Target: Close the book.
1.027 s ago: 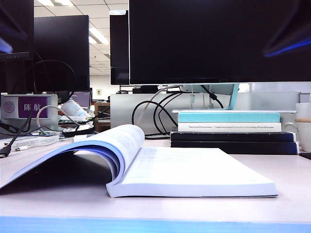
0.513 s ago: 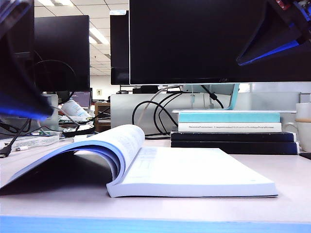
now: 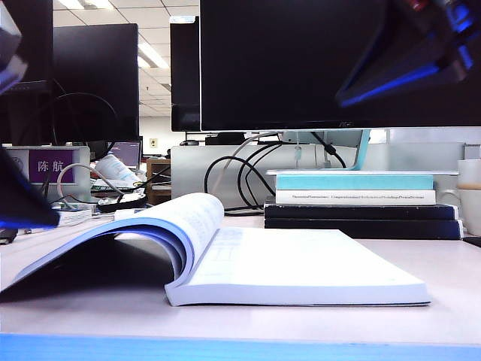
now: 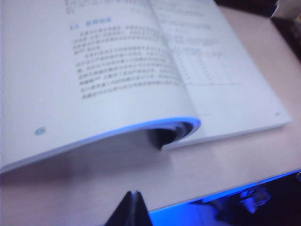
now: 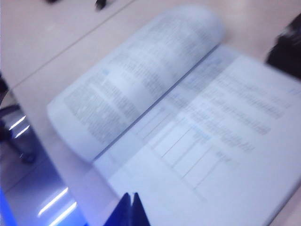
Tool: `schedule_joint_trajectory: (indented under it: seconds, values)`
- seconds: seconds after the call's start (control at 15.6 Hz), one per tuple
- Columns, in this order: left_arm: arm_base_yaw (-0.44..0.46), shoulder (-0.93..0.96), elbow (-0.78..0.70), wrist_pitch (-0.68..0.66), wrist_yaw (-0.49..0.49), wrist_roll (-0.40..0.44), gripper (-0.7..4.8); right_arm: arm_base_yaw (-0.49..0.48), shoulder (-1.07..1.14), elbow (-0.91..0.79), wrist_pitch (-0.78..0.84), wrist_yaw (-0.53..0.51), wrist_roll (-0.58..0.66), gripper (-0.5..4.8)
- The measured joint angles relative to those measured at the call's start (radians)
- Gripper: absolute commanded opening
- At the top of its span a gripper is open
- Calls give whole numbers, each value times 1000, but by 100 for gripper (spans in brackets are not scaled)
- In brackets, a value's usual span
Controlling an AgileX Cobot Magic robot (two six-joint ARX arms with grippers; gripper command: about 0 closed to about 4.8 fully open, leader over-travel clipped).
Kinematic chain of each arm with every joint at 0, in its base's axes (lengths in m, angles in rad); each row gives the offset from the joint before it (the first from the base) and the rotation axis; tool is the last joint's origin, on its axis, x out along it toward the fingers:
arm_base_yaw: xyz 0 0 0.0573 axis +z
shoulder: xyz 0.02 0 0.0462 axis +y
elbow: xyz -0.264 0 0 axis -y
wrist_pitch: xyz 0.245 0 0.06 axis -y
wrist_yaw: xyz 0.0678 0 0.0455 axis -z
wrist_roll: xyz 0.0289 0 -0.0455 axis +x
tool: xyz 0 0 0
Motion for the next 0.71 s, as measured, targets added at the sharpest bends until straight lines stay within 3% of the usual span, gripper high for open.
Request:
schedule_joint_trajectory:
  seconds: [0.32, 0.39, 0.71]
  values:
    - [3, 138, -49, 176, 32, 30, -4, 60, 55, 0, 48, 2, 10, -3]
    - [6, 264, -48, 312, 43, 59, -4, 63, 56, 0, 71, 1, 16, -3]
    - [122, 603, -46, 665, 120, 80, -4, 63, 56, 0, 50, 0, 20, -3]
